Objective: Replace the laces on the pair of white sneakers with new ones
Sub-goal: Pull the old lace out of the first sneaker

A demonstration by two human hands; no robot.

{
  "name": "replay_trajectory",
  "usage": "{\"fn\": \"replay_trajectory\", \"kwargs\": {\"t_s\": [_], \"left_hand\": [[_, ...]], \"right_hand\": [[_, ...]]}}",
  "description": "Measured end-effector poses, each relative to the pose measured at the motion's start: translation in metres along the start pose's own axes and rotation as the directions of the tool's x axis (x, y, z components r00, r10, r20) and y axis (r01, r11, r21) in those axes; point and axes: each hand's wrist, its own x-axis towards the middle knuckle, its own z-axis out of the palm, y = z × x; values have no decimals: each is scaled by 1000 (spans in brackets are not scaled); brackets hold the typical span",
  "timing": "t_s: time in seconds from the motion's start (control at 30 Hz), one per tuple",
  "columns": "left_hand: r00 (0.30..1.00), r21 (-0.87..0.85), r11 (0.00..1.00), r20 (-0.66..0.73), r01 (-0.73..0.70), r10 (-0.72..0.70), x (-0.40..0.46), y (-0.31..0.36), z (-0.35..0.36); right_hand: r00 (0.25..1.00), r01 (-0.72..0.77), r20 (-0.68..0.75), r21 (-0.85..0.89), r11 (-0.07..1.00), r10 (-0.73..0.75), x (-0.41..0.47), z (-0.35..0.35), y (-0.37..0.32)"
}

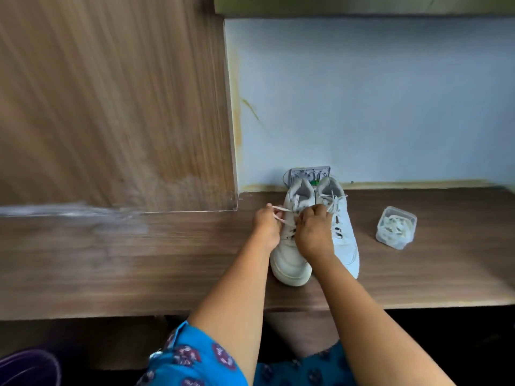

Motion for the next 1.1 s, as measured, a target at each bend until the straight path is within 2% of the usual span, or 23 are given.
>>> {"fn": "replay_trajectory", "kwargs": {"t_s": [0.1, 0.13, 0.2, 0.27, 0.33, 0.43, 0.5, 0.53, 0.6, 0.7, 0.77, 0.83, 0.9, 1.0, 1.03, 1.1], "left_hand": [[996, -354, 934, -50, 55, -77, -22, 3, -4], [995, -423, 904, -39, 63, -88, -31, 2, -7], [996, -450, 891, -35, 54, -78, -46, 2, -10], [998, -290, 957, -57, 14, -32, -54, 1, -16], [999, -35, 999, -43, 1, -2, -65, 6, -19], [999, 284, 958, 17, 28, -35, -73, 13, -18], [999, 510, 860, 37, 5, -28, -75, 15, -14], [999, 623, 781, 45, -44, 21, -72, 13, -13], [976, 799, 575, 66, -178, 210, -61, 4, -15], [894, 880, 341, 178, -332, 411, -51, -7, -13], [857, 917, 167, 258, -363, 445, -45, -12, -12], [858, 936, 60, 291, -347, 423, -45, -10, -13], [870, 938, 50, 297, -343, 394, -44, -7, -17], [861, 909, 109, 334, -401, 384, -47, -3, -20], [858, 907, 95, 348, -409, 378, -48, -3, -19], [854, 914, 0, 379, -405, 357, -49, -3, -17]], "right_hand": [[999, -29, 29, -61, 998, 31, -7, -2, -1], [998, -34, 58, -59, 998, 37, -8, -4, -2], [990, -43, 132, -95, 995, 56, -8, -7, -5], [972, -60, 215, -137, 989, 89, -12, -10, -8], [956, -80, 268, -160, 984, 121, -15, -13, -9], [949, -70, 294, -154, 986, 113, -15, -16, -6], [953, -64, 287, -125, 990, 98, -13, -16, -3], [956, -60, 279, -113, 992, 90, -13, -16, -2], [967, -45, 245, -75, 996, 62, -16, -11, 3], [993, 4, 115, 18, 1000, -6, -25, -2, 13], [999, 40, 31, 32, 999, -41, -31, 1, 16], [995, 96, -30, 5, 995, -96, -33, 1, 15], [993, 107, -45, 1, 994, -107, -33, 0, 14], [995, 100, -6, -15, 995, -100, -30, -4, 10], [995, 96, 17, -36, 995, -95, -28, -6, 8], [994, 91, 71, -71, 993, -86, -28, -9, 5]]}}
